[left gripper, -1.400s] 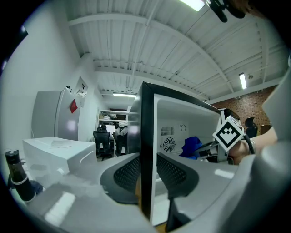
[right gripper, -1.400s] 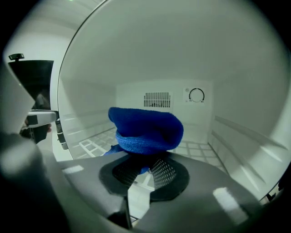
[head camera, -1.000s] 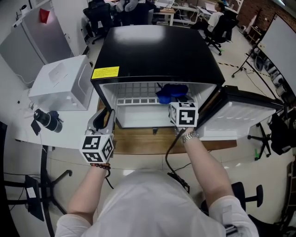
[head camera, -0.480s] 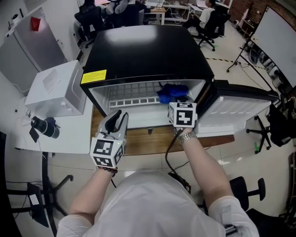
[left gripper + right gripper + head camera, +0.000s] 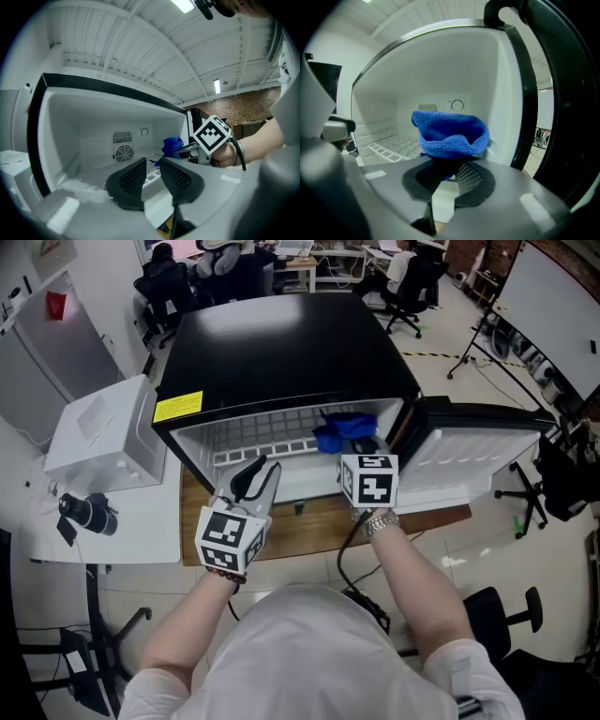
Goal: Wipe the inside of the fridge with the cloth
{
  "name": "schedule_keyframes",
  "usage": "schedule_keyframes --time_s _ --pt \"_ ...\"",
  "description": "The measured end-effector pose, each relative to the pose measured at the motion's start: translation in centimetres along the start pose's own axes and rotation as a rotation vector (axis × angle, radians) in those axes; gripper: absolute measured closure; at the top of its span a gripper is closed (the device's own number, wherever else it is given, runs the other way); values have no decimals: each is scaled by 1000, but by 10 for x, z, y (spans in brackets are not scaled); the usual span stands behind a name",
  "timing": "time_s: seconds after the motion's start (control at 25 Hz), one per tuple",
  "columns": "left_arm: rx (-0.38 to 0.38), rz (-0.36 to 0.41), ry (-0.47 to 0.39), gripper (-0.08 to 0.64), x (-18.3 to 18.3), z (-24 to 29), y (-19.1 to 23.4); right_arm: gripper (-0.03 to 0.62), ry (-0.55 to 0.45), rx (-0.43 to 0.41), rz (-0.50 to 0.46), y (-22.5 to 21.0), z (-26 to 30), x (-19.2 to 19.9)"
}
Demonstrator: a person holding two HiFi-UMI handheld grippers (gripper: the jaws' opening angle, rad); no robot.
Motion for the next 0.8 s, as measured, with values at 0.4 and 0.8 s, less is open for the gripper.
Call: schedule_keyframes --time_s 0.4,0.8 --pt "252 72 -4 403 -36 45 -52 535 -105 -269 -157 5 -59 -19" --pt "593 144 -39 304 -44 34 -82 535 -200 -647 -380 57 -125 -22"
Point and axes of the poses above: the fingertips, and each gripper's own axes: z forward along the fingers, y to its left, x out of its underside, the point moved 1 cm from there along -z, backward along the fingers, and after that the axes turned 5 degrees about y, right-handed, at the moved point
